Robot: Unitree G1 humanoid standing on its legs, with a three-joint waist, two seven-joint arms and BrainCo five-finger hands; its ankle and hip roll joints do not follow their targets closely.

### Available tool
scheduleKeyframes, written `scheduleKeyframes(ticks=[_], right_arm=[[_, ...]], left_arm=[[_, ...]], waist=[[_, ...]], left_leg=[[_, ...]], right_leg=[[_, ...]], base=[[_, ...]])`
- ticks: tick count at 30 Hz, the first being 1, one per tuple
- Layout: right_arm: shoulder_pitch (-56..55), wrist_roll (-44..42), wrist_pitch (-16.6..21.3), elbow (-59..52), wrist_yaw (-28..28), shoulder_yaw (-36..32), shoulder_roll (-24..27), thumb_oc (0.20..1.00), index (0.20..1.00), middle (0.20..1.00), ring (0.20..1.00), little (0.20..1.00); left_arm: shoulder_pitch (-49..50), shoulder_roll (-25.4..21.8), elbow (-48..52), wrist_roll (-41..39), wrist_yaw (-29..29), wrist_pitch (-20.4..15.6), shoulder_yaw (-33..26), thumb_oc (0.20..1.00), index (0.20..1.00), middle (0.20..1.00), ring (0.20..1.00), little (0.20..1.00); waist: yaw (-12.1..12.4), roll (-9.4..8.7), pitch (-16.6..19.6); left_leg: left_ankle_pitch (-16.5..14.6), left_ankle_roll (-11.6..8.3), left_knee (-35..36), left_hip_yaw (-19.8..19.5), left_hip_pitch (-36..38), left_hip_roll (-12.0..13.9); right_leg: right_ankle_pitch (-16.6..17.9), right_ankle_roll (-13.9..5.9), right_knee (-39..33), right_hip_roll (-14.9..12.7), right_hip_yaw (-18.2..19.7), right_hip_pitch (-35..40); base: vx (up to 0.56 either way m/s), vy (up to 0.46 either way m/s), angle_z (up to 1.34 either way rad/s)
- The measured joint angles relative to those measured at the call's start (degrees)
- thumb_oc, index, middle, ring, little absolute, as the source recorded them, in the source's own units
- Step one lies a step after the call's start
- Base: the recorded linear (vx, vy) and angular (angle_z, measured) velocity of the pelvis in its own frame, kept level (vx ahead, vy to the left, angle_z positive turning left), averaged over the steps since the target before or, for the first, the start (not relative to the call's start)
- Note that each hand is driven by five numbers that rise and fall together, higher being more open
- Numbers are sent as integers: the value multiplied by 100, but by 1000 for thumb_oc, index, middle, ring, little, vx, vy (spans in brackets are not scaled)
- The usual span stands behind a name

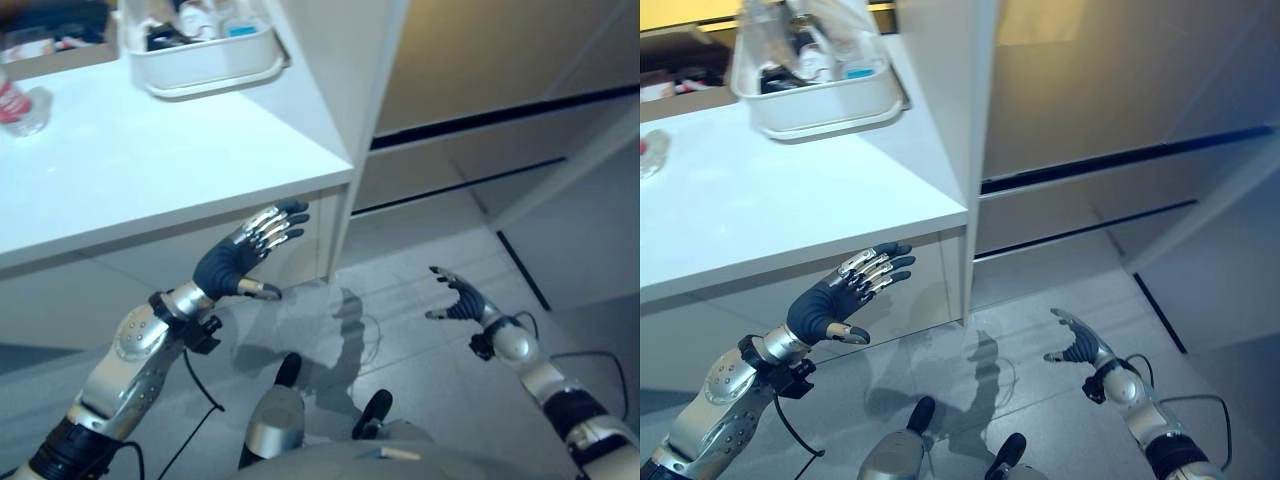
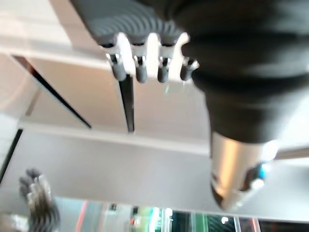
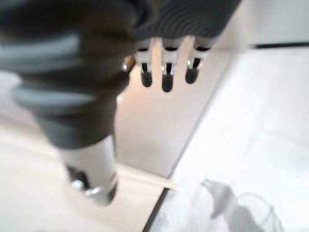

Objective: Take the drinks into the refrigerator

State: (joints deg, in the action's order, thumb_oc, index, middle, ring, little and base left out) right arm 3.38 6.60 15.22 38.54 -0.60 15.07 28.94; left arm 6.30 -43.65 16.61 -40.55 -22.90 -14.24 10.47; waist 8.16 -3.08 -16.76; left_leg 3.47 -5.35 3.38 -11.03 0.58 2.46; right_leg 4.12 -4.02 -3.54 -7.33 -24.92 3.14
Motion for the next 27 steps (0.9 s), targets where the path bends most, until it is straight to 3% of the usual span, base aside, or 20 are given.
scheduleKeyframes(ticks=[4,8,12,17,18,21,23,27], right_arm=[[-432,-437,-35,401,109,-42,-294,1000,1000,1000,1000,1000],[-615,-1131,-79,1064,309,-250,-744,1000,1000,1000,1000,1000],[-630,-1549,-94,1512,410,-322,-871,1000,1000,1000,1000,1000],[-569,-1760,-105,2208,449,-337,-1042,1000,1000,1000,1000,1000],[-458,-1760,-138,2488,443,-339,-1088,1000,1000,1000,1000,1000],[-439,-1754,-214,2663,422,-339,-1157,1000,1000,1000,1000,1000],[-485,-1748,-278,2759,375,-340,-1209,1000,1000,1000,1000,1000],[-531,-1730,-436,2957,295,-329,-1319,1000,1000,1000,1000,1000]], left_arm=[[51,265,-1574,601,208,-140,-55,1000,1000,1000,1000,1000],[121,912,-3150,1471,522,-276,-40,1000,1000,1000,1000,1000],[148,1280,-4157,2309,797,-349,6,1000,1000,1000,1000,1000],[73,1793,-5954,3202,1245,-467,27,1000,1000,1000,1000,1000],[-96,2046,-6736,3366,1373,-442,-85,1000,1000,1000,1000,1000],[-224,2365,-8003,3645,1637,-161,-184,1000,1000,1000,1000,1000],[-238,2574,-8585,3721,1818,52,-553,1000,1000,1000,1000,1000],[-242,2726,-8859,3700,2016,279,-775,1000,1000,1000,1000,1000]], waist=[[-286,-38,33],[-428,-64,119],[-445,-24,167],[-515,29,510],[-545,46,606],[-581,46,731],[-585,33,797],[-571,19,928]], left_leg=[[-33,-18,28,355,72,80],[-71,-31,117,722,211,172],[-98,-29,163,948,384,193],[-170,-11,166,1241,496,193],[-181,-4,168,1271,532,192],[-235,17,168,1400,648,207],[-279,8,173,1447,720,233],[-282,8,193,1510,769,242]], right_leg=[[80,34,-29,79,397,-168],[150,85,-77,156,736,-259],[203,102,-117,211,974,-222],[271,111,-164,235,1240,-237],[272,105,-164,233,1292,-218],[272,100,-166,255,1398,-182],[272,108,-171,264,1491,-145],[258,138,-174,280,1527,-142]], base=[[2,53,-52],[7,56,-44],[16,42,-31],[27,27,-27],[34,22,-18],[49,17,-22],[51,5,-19],[33,3,-7]])
